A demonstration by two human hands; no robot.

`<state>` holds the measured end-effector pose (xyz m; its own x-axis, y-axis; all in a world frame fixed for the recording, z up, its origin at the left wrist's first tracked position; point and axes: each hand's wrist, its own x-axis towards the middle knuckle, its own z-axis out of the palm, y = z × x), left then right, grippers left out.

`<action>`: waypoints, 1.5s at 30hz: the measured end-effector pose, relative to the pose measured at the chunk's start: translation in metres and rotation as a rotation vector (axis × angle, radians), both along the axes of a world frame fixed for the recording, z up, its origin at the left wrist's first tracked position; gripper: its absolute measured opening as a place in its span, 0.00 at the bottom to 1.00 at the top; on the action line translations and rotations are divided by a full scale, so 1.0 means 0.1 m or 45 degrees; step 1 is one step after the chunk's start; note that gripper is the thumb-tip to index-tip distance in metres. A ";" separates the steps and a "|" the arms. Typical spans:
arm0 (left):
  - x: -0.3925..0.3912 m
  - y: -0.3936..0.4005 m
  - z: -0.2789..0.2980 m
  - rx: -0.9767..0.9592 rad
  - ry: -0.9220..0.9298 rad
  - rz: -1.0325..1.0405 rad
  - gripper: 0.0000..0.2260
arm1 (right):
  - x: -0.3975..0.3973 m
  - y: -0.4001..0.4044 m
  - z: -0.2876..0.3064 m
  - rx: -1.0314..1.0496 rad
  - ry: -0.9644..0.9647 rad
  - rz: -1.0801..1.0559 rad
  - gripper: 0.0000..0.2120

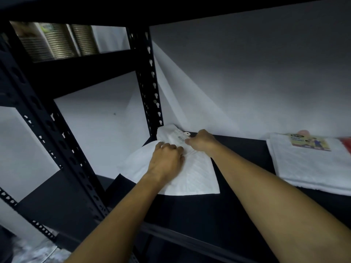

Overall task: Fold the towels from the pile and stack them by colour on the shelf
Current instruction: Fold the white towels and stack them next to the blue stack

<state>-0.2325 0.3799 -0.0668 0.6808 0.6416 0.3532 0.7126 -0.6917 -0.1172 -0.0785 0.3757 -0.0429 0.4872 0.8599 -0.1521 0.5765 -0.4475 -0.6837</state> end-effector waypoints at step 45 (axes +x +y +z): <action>0.09 -1.08 1.64 -1.528 -1.576 -0.433 0.12 | 0.18 -2.29 1.17 0.948 0.883 0.112 0.11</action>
<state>-0.2235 0.2716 0.0975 0.5490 0.8112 0.2016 -0.2013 -0.1057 0.9738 -0.0610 0.1471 0.0741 0.4256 0.8799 0.2112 -0.0420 0.2524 -0.9667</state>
